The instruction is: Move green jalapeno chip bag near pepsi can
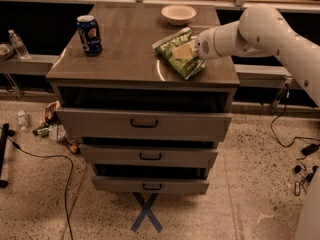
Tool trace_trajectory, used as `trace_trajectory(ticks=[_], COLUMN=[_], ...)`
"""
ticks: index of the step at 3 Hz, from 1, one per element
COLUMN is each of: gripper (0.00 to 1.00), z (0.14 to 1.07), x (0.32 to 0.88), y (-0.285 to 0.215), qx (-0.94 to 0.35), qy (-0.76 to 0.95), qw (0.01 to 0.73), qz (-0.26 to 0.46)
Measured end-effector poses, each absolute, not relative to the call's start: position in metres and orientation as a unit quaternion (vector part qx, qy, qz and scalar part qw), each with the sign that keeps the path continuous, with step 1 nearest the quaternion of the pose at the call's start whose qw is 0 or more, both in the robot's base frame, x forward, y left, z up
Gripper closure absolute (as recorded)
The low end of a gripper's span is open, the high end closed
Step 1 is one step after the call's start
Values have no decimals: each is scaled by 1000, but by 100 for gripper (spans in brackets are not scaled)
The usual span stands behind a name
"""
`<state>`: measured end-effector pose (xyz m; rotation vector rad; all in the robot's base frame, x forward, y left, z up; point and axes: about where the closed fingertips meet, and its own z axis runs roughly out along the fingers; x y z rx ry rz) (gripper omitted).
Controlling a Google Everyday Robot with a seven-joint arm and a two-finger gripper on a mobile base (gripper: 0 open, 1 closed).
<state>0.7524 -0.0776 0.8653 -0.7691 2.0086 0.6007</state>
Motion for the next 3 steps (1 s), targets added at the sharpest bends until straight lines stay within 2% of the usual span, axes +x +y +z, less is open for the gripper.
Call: trace_trajectory(ticks=[1,2,3], gripper=[88,100,100], z=[864,884,929], x=[755,752,740], y=[-70,-51,7], qx=[-322,-346,-406], qy=[801,784,725], qw=[440,448,468], qz=[247,256,299])
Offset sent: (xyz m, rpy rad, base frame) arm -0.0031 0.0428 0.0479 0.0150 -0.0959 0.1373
